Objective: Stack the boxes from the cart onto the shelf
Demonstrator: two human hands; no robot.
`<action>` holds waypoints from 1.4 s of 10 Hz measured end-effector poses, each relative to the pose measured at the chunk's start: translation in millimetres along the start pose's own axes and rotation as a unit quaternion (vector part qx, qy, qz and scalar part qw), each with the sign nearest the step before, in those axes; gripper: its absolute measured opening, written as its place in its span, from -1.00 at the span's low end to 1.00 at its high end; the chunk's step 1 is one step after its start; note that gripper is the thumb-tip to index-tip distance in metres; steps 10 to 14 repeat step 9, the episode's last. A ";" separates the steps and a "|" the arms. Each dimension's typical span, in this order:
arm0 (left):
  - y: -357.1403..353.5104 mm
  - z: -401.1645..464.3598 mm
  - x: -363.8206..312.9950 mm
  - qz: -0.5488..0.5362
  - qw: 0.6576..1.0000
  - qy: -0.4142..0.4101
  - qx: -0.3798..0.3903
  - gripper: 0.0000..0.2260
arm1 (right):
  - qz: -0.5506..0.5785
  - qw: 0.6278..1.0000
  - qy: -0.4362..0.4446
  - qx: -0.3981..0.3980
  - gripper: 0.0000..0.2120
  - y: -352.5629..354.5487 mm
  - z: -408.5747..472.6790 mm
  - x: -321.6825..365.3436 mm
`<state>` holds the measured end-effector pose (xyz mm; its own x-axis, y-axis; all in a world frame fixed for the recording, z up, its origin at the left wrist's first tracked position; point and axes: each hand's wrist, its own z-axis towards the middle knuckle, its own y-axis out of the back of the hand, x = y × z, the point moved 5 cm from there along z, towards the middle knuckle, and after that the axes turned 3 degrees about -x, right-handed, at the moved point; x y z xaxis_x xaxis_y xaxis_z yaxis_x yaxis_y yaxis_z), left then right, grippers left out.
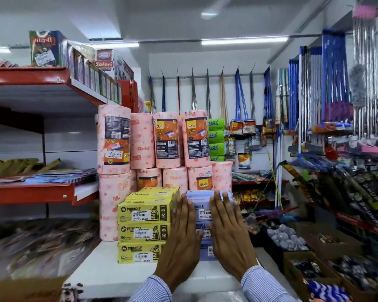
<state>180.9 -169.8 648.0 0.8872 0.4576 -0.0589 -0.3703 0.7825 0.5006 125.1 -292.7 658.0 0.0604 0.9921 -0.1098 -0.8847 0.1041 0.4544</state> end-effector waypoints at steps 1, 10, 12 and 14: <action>-6.7 0.5 0.3 -0.006 1.000 0.018 0.002 -0.37 | 0.009 1.000 0.009 -0.009 -0.37 -1.9 -0.6 -1.3; 20.3 11.6 -7.3 0.149 0.989 -0.011 -0.004 -0.40 | 0.030 0.999 0.002 -0.029 -0.38 20.4 5.4 2.3; 20.3 11.6 -7.3 0.149 0.989 -0.011 -0.004 -0.40 | 0.030 0.999 0.002 -0.029 -0.38 20.4 5.4 2.3; 20.3 11.6 -7.3 0.149 0.989 -0.011 -0.004 -0.40 | 0.030 0.999 0.002 -0.029 -0.38 20.4 5.4 2.3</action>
